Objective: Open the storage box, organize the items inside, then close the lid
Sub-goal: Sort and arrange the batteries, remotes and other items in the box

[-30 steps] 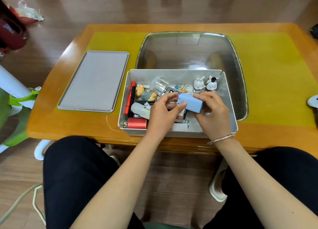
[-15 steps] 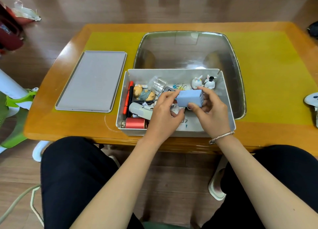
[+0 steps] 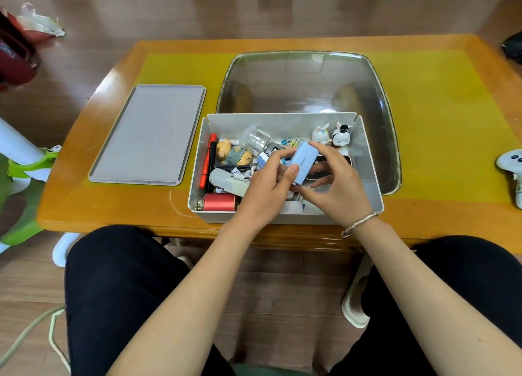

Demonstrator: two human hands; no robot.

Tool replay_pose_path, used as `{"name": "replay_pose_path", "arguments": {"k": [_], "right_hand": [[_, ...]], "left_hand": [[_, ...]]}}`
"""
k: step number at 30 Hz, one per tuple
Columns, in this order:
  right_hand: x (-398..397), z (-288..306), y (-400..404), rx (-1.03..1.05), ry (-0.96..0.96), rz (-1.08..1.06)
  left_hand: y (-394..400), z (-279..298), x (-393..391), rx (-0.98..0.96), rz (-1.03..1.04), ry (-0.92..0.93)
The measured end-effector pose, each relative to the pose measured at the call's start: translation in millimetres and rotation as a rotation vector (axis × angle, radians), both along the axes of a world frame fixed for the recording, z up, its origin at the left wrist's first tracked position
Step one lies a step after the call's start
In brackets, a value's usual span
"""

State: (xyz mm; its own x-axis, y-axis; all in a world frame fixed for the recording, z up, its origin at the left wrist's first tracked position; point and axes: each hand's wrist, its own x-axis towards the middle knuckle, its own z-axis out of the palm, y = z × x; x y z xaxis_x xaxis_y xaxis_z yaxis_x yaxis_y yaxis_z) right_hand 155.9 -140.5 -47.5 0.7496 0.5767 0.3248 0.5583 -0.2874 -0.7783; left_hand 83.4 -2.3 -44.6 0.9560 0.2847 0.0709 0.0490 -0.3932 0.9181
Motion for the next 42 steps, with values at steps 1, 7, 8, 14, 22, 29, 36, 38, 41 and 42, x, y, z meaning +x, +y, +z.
{"name": "replay_pose_path", "arguments": {"k": [1,7,8,14,22,29,36,38,41,42], "right_hand": [[0,-1,0,0.011,0.006,-0.017],[5,-4,-5,0.038,0.169,-0.057],[5,-4,-5,0.035,0.178,-0.043],[6,0,-7,0.092,0.280,0.031],[9,10,-25,-0.096,0.118,-0.028],[31,16,-64,-0.282,-0.113,-0.264],[37,22,-66,-0.580,-0.165,-0.127],[37,23,-64,-0.651,-0.142,-0.087],[36,26,-62,-0.708,-0.129,-0.050],[37,27,-61,-0.735,-0.129,-0.039]], "left_hand": [[0,1,0,0.001,-0.019,0.003],[5,4,3,0.023,-0.089,0.044],[5,4,3,0.040,-0.117,0.062],[6,2,3,0.019,-0.141,0.039],[4,-2,6,0.122,-0.206,0.029],[-11,5,32,0.456,-0.382,0.124],[-31,2,55,0.645,-0.514,0.241],[-32,1,57,0.676,-0.535,0.305],[-31,4,55,0.635,-0.498,0.386],[-30,6,53,0.618,-0.479,0.386]]}}
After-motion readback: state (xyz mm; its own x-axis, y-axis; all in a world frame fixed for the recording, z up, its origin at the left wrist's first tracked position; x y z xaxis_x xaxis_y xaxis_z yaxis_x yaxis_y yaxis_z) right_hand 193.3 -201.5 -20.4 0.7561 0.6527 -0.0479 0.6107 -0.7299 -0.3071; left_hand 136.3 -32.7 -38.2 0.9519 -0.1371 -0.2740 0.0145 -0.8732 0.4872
